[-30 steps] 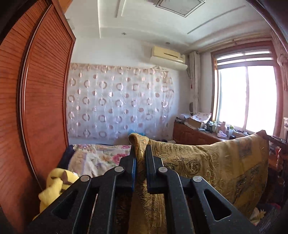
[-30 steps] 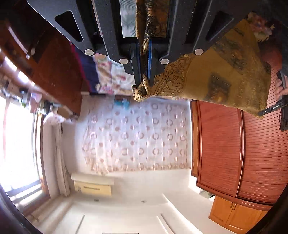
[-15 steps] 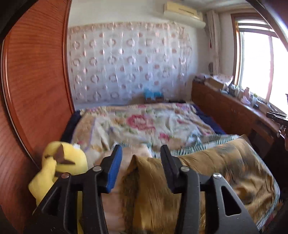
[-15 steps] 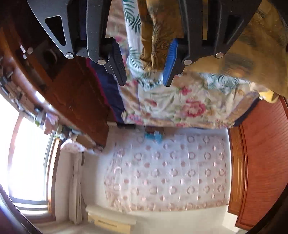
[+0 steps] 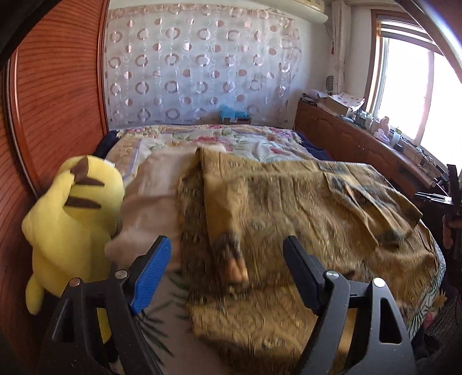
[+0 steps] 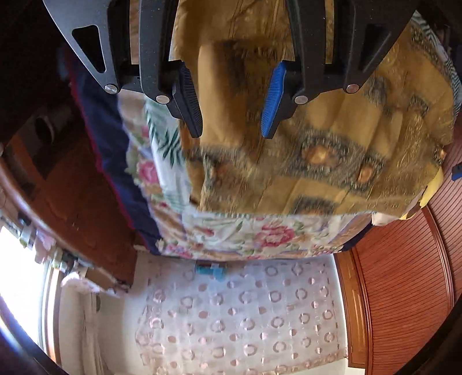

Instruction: Fold small clothes

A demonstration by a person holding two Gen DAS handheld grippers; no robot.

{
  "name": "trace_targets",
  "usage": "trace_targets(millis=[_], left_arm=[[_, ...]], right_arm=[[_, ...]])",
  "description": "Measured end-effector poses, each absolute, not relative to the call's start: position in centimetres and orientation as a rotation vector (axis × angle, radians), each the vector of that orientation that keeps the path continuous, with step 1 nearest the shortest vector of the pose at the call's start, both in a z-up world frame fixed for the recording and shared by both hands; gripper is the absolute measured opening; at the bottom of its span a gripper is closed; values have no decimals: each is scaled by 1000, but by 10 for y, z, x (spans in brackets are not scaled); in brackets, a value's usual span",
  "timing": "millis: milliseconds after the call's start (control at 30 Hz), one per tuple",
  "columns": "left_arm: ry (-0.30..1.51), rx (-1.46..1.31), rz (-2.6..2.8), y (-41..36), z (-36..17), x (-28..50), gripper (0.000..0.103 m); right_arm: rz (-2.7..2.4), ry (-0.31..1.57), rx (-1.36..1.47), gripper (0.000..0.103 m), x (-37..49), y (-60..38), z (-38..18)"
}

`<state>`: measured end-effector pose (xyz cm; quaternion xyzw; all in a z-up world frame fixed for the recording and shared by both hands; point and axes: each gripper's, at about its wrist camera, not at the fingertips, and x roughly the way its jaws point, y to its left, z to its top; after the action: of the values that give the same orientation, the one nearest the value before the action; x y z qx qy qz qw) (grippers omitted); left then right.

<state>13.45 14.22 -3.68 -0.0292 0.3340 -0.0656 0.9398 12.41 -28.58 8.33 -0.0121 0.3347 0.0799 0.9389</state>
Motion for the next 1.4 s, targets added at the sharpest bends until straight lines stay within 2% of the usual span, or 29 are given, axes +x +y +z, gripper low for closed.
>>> trace_targets(millis=[167, 333, 400, 433, 533, 700, 733, 767, 800, 1000, 1133, 1400], left_arm=[[724, -43, -113, 147, -54, 98, 80], [771, -78, -115, 149, -65, 69, 80], [803, -74, -123, 146, -70, 65, 71], [817, -66, -131, 143, -74, 63, 62], [838, -74, -167, 133, -83, 58, 47], [865, -52, -134, 124, -93, 60, 40], [865, -58, -131, 125, -92, 59, 32], [866, -74, -134, 127, -93, 59, 13], [870, -93, -142, 128, -94, 57, 3], [788, -135, -90, 142, -70, 24, 3], [805, -133, -75, 147, -63, 11, 3], [796, -125, -73, 144, -62, 16, 3]], right_arm=[[135, 752, -10, 44, 125, -302, 62], [122, 769, -5, 44, 124, -303, 73], [120, 770, 15, 44, 125, -310, 80], [119, 770, 13, 45, 126, -312, 79], [107, 771, -10, 45, 125, -311, 80], [108, 771, -7, 46, 121, -317, 85], [106, 771, -10, 46, 121, -318, 86], [102, 770, -17, 47, 120, -319, 88], [100, 770, -20, 47, 119, -319, 90], [103, 771, -20, 47, 118, -320, 81], [103, 771, -23, 47, 136, -302, 53], [103, 772, -24, 49, 136, -301, 51]])
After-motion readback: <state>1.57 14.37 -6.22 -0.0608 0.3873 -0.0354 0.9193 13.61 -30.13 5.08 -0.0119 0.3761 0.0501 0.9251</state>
